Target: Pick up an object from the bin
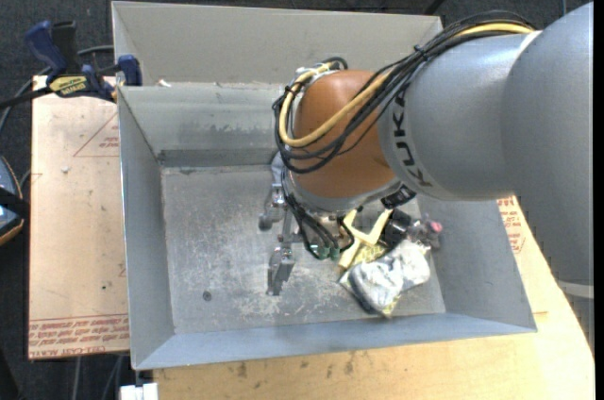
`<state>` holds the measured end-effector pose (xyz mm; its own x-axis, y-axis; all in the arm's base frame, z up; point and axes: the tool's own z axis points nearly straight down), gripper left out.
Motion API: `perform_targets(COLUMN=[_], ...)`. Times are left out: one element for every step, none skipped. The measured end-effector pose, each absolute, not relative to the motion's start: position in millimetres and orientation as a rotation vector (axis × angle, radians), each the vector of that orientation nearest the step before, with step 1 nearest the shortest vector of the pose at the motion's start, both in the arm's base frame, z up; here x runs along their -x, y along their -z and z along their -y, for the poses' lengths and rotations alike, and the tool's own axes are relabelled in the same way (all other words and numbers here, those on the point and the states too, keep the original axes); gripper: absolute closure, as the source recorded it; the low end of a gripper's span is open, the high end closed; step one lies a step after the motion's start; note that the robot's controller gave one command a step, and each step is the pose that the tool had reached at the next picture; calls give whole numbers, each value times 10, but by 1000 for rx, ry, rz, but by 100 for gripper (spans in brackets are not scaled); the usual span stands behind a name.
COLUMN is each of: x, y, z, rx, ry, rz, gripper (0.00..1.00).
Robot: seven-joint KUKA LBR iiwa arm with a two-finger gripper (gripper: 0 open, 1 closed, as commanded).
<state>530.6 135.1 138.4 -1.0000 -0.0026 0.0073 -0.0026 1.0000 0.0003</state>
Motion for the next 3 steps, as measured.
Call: perform_targets(x=[-5327, -5227, -5407], y=[-1421, -1264, -1156], z=[-1346, -1216, -971], rx=[0, 177, 445], ry=[2, 7, 1], rz=[3141, 3143, 3106], gripper=[0, 0, 0])
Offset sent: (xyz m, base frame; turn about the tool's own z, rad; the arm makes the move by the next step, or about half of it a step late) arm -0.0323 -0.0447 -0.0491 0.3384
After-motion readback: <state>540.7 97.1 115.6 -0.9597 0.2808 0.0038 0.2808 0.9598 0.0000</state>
